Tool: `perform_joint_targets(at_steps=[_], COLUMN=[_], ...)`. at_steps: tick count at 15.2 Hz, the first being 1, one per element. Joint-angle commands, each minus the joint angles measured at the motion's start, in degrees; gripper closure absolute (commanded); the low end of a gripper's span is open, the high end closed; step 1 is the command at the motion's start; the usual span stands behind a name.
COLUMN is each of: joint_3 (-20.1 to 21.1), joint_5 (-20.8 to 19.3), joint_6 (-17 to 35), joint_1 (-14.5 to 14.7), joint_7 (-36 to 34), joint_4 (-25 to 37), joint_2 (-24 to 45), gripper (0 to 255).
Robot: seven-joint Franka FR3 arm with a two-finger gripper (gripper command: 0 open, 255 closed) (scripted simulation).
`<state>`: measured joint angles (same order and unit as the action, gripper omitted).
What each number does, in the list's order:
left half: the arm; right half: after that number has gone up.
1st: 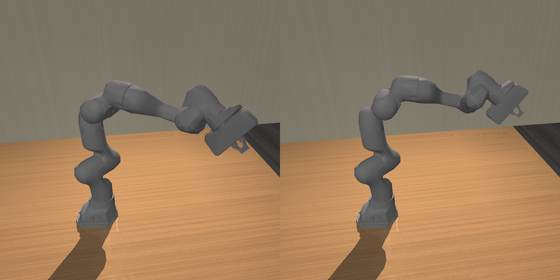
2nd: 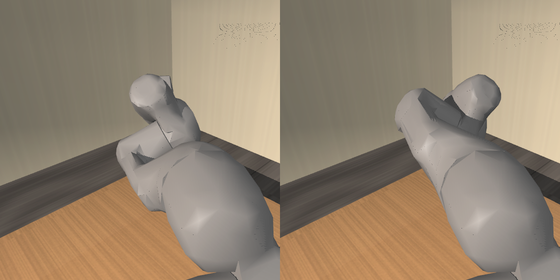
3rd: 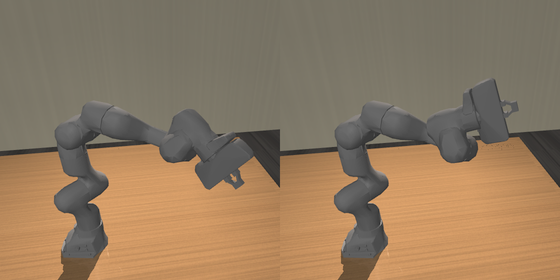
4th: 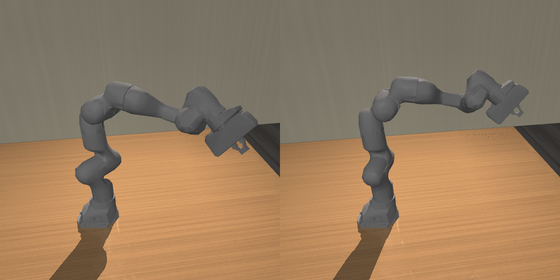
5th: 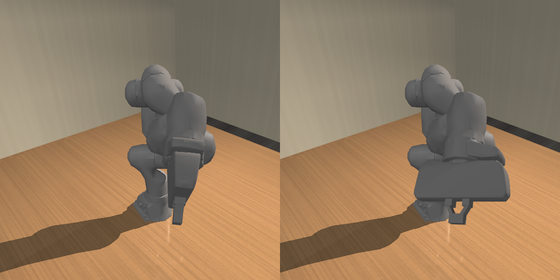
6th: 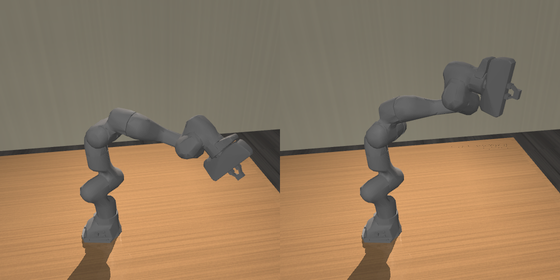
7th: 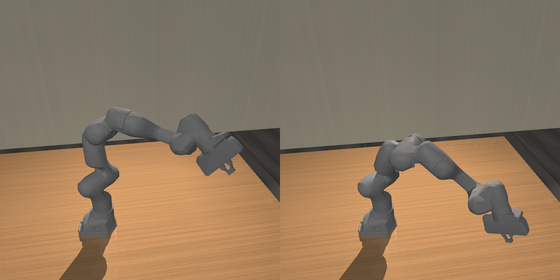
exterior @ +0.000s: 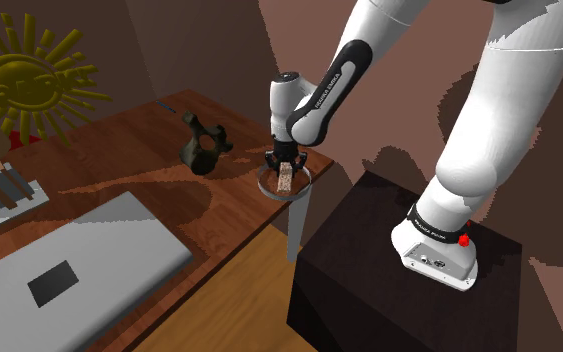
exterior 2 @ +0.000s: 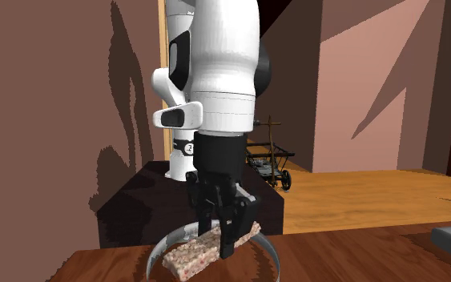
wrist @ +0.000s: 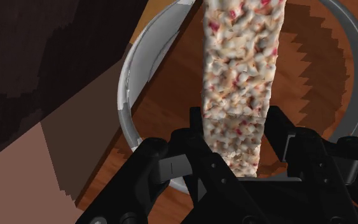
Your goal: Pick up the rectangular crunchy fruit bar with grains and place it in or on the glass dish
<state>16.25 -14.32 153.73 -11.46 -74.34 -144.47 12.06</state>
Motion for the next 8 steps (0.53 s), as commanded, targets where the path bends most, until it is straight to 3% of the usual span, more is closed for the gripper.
perform_joint_targets(at_steps=[1, 5, 6, 8], joint_3=[-0.1, -0.1, -0.1, -0.1], joint_5=[-0.1, -0.1, -0.1, -0.1], joint_6=[0.1, 0.1, 0.1, 0.1], joint_1=[0.0, 0.0, 0.0, 0.0], joint_7=[-0.1, -0.1, -0.1, -0.1], joint_4=[0.1, 0.1, 0.1, 0.1], joint_2=[0.1, 0.1, 0.1, 0.1], gripper=[255, 255, 0, 0])
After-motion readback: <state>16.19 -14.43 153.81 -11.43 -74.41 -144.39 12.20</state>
